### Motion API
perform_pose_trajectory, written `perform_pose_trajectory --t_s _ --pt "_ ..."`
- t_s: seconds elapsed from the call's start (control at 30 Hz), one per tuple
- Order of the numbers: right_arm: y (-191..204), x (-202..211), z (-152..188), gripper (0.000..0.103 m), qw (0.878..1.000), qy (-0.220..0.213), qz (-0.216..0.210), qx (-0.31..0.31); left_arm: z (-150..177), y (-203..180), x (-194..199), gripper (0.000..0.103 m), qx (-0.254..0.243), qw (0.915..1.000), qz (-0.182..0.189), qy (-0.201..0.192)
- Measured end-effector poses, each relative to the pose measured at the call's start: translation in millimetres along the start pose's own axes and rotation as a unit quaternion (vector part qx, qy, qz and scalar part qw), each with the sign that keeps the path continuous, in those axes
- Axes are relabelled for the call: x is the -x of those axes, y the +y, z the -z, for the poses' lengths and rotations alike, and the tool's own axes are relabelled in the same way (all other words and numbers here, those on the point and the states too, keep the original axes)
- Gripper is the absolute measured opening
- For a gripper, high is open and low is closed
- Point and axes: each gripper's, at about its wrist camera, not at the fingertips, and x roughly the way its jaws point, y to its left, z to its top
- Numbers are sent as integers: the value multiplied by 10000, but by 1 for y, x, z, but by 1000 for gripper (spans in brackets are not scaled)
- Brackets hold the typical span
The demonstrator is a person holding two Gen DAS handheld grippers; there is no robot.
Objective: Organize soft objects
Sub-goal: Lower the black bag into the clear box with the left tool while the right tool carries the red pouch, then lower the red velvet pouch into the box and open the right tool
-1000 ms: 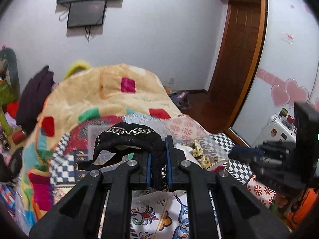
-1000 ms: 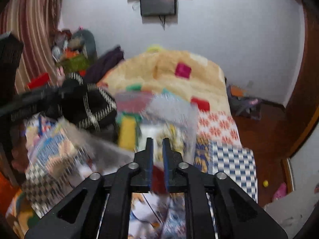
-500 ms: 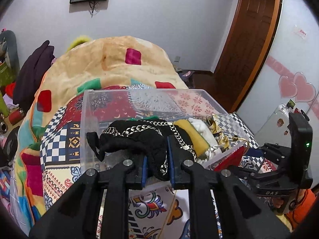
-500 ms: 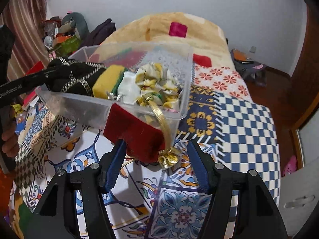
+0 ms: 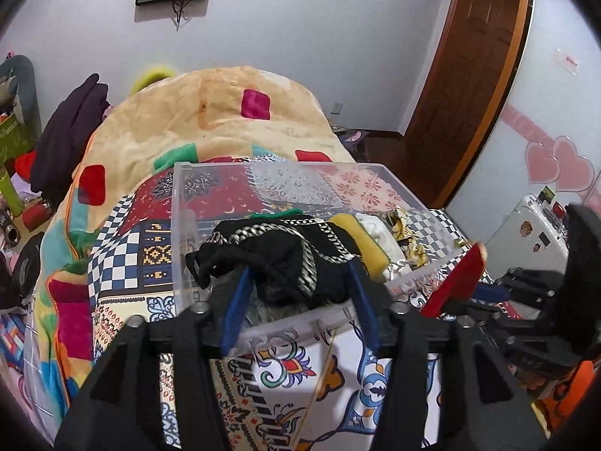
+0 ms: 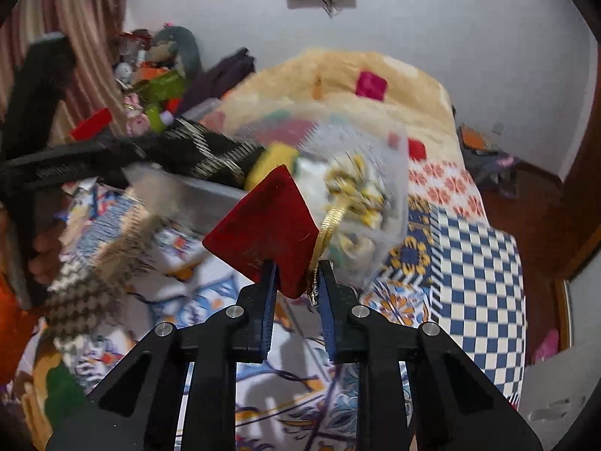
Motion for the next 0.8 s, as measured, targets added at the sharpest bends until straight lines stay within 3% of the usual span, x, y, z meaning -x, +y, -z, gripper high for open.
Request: perform_pose_trajectory --t_s 0.17,0.33,0.47,0.6,0.8 --pt "9 15 -32 19 9988 -475 22 78 2 -5 12 63 -93 9998 -45 -159" --pt "11 1 -57 19 9975 -679 146 126 5 -9 23 70 -161 9992 -126 -347" --pt "8 -21 -64 20 9981 -553 257 78 8 -10 29 74 -196 9982 -236 -507" --pt "7 -42 -58 24 9994 -152 318 64 9 -8 29 74 -157 9982 -208 -535" --pt "4 -42 -51 46 9989 69 454 68 12 -13 28 74 -233 9976 -346 -547"
